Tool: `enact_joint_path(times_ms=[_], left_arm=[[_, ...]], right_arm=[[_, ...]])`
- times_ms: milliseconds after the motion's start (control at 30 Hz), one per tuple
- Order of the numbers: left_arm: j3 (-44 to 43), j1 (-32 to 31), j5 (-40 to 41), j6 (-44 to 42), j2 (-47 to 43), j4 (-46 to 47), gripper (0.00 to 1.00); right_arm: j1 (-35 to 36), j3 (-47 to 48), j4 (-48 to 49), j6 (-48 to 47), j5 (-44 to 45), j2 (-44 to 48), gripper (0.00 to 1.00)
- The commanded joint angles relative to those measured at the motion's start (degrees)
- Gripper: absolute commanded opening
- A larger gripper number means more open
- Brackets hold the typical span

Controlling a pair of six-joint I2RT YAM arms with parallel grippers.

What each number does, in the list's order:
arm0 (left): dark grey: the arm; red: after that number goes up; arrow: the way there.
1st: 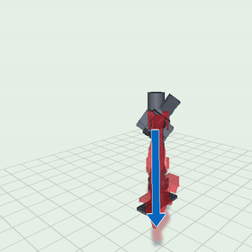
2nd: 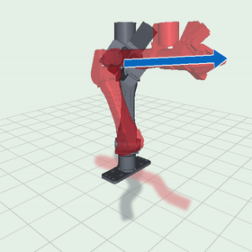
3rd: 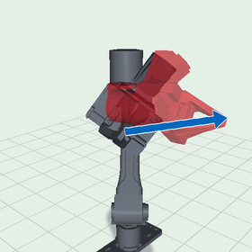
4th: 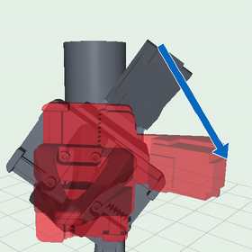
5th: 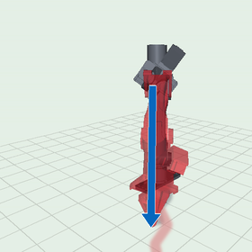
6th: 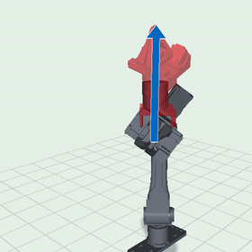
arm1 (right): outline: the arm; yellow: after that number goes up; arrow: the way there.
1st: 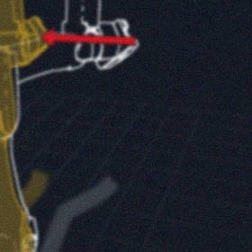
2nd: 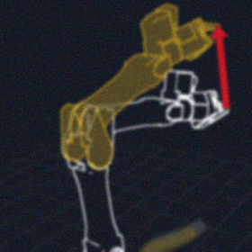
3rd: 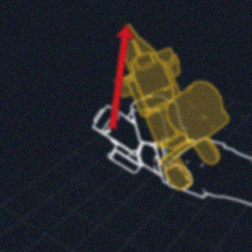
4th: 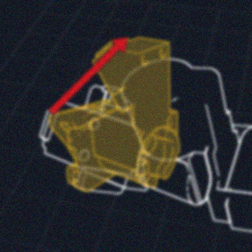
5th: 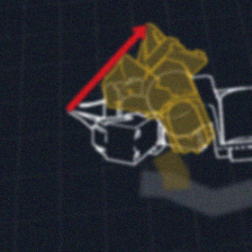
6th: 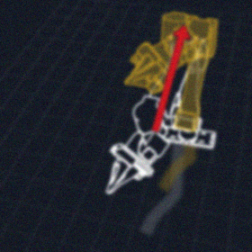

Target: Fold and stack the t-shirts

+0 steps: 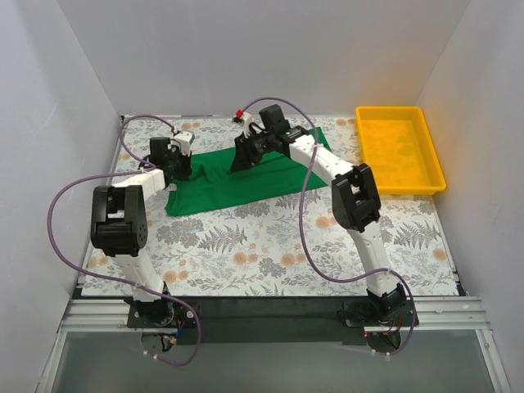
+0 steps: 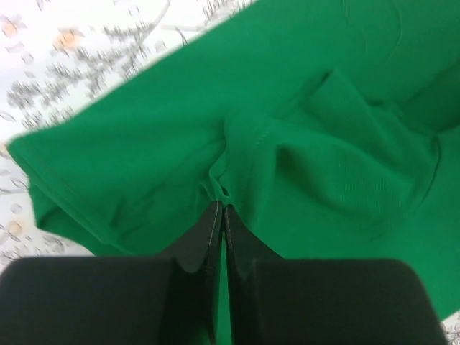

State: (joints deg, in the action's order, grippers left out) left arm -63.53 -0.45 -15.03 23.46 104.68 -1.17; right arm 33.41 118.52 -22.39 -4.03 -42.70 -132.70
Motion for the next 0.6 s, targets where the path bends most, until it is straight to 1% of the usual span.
enact_joint_path(times_ms=[0,100,133,200,333,567], left_arm=[[3.1,0.3,0.3,1.1,-5.7,-0.9,0.00],[6.6,0.4,0.7,1.3,-8.3,0.7,0.00],[7.3,0.4,0.8,1.3,-8.7,0.8,0.00],[8.2,0.4,1.1,1.2,-9.6,2.4,0.00],[8.2,0.4,1.2,1.3,-10.1,2.2,0.00],[8.9,0.4,1.1,1.7,-10.6,2.6,0.00]], right_arm=[[2.4,2.4,6.6,19.0,6.8,-3.0,0.49],[3.8,2.4,11.2,23.4,10.8,-4.6,0.49],[4.0,2.8,13.2,24.6,13.3,-5.8,0.49],[4.0,5.6,14.4,27.0,15.4,-7.5,0.49],[4.2,9.9,15.9,28.3,19.9,-12.4,0.48],[4.4,12.9,20.0,30.9,19.3,-17.1,0.47]])
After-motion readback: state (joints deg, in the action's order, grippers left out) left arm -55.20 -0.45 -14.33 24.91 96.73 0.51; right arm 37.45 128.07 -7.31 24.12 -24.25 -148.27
